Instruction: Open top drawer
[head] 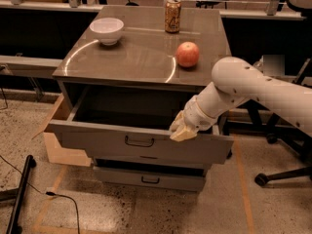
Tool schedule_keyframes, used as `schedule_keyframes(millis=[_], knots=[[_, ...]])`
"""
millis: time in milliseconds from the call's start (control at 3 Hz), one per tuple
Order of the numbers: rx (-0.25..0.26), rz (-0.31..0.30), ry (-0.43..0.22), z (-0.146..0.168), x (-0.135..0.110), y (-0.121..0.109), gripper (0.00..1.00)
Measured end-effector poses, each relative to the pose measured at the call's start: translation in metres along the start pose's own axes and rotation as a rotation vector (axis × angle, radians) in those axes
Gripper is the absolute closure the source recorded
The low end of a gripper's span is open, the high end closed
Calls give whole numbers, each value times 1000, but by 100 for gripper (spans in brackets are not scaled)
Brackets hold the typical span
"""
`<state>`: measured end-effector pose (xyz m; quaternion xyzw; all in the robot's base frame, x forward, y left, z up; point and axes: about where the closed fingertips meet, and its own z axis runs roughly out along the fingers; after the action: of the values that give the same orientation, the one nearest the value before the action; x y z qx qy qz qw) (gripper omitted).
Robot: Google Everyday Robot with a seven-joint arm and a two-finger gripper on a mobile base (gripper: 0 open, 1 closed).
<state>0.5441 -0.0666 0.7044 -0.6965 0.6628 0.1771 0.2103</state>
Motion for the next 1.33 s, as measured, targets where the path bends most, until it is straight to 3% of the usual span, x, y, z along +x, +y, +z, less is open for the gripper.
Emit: schedule_keyframes(millis=[333, 667, 1000, 1333], knots=[[-5, 7, -2, -2, -3, 2, 31], [-23, 54, -14, -24, -28, 11, 6], [-31, 60, -44, -40, -48, 14, 10], [-28, 55, -64, -48, -59, 14, 32]])
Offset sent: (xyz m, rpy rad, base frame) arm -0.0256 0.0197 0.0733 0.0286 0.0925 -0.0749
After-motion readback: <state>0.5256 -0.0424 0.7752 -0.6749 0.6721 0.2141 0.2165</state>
